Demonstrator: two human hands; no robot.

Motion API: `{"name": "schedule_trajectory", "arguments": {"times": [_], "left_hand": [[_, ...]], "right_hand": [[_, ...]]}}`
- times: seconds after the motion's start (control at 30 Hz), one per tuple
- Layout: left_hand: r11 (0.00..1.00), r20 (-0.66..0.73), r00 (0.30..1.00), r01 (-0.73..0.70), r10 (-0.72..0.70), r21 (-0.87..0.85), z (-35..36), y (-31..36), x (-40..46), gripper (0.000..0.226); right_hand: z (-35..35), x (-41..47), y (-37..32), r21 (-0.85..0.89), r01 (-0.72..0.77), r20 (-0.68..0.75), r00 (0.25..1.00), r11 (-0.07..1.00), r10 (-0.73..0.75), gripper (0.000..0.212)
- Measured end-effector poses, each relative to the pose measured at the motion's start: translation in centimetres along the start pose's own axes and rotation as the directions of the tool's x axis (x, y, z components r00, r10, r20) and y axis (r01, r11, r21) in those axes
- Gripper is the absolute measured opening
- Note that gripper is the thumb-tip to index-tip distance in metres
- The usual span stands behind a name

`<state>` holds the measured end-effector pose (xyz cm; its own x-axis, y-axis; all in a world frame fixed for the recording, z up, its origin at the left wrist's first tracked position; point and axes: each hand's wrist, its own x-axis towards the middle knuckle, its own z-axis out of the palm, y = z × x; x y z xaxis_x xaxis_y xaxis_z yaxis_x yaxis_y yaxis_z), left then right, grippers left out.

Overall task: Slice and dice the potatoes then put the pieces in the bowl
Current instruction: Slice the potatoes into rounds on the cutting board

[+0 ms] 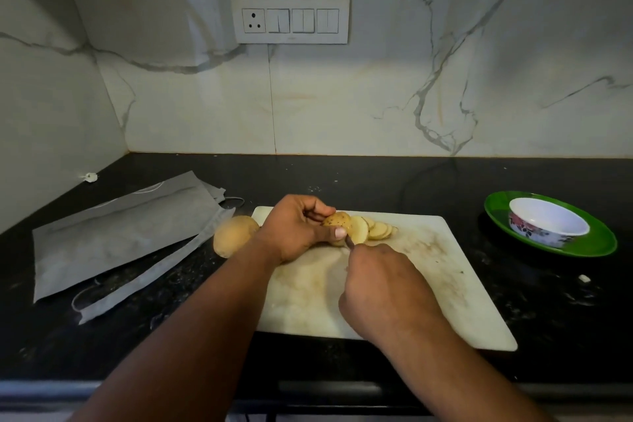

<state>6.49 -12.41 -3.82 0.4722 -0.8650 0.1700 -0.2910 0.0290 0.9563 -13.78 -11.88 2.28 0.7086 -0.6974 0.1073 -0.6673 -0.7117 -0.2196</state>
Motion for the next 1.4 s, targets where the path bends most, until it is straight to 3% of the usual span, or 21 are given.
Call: {"name": "schedule_trajectory", "arguments": {"times": [0.2, 0.3, 0.43, 0.6, 0.9, 1.4], "left_hand": [[0.995, -0.003, 0.998, -0.060, 0.060, 0.075, 0.2, 0.6, -0.5, 0.045], [0.989, -0.039, 0.996, -0.068, 0.074, 0.135, 0.2, 0.6, -0.6, 0.033], [0.989, -0.044, 0.997, -0.053, 0.059, 0.137, 0.1, 0.5, -0.5, 0.025], [0.981, -0.058, 0.998, -0.022, 0.034, 0.193, 0.2, 0.7, -0.3, 0.019], [0.970, -0.073, 0.995, -0.048, 0.067, 0.237, 0.2, 0.9, -0.9, 0.024], [0.918, -0.108, 0.994, 0.026, 0.019, 0.395, 0.8, 1.8, -1.3, 0.038]], "right_hand": [[0.2, 2.2, -0.8, 0.002, 0.017, -0.019, 1.000, 1.000, -0.017, 0.038], [0.2, 2.3, -0.8, 0.005, 0.038, -0.010, 0.999, 0.999, -0.038, 0.041], [0.1, 1.1, -0.4, -0.030, 0.080, 0.053, 0.996, 0.996, -0.078, 0.026], [0.1, -0.4, 0.4, -0.056, 0.114, 0.129, 0.986, 0.992, -0.106, 0.024], [0.2, -0.7, 2.1, 0.072, -0.003, 0.029, 1.000, 0.997, 0.001, 0.019], [-0.7, -0.8, 4.2, 0.077, -0.068, -0.061, 0.995, 0.995, 0.072, 0.018]]}}
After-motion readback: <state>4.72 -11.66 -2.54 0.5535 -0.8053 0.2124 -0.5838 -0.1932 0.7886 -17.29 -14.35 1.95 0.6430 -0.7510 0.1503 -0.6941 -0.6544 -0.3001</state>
